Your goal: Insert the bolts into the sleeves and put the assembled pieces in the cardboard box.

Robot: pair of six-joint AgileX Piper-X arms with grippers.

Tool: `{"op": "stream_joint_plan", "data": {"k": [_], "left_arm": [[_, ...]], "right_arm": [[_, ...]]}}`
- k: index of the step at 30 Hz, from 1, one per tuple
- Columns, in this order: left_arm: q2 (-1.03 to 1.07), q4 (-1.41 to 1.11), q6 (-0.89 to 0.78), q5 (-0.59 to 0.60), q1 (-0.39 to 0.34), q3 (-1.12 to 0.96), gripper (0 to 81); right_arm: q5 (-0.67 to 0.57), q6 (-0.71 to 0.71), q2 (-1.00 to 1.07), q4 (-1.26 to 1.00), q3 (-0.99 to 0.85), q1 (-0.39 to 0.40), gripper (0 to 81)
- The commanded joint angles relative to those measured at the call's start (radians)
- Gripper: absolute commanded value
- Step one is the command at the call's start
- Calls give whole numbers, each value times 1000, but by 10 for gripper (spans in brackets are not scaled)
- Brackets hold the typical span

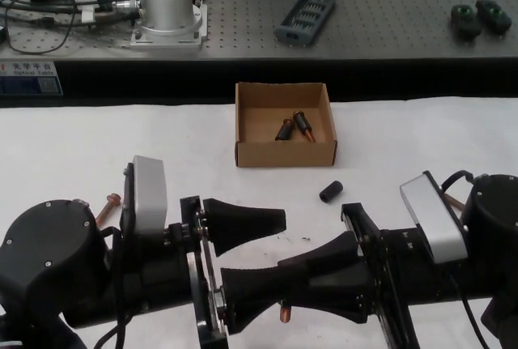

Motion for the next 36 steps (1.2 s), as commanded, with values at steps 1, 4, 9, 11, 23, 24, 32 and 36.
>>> {"op": "stream_joint_plan", "data": {"k": [1, 4, 9, 11, 23, 24, 32, 36], "left_arm": [[8, -90, -121, 53, -6, -1, 522], [8, -188, -219, 53, -4, -1, 522], [3, -284, -278, 41, 21, 18, 520], [-5, -284, -273, 19, 36, 26, 512], [-6, -284, -303, -84, 182, 56, 0], [-6, -284, -305, -110, 187, 60, 0], [-6, -231, -303, -200, 189, 63, 0], [-6, -228, -354, -248, 189, 63, 0]], "right_arm": [[11, 6, -14, -36, -14, -4, 71], [11, 6, -14, -36, -14, -4, 71], [37, 3, -14, -7, -11, -4, 71], [51, -4, -14, 11, -11, -4, 71], [218, 177, -23, 7, -11, -41, 71], [234, 194, -33, 3, -11, -43, 71], [321, 335, -238, 41, -11, -43, 71], [571, 345, -354, 234, -18, -43, 71]]}}
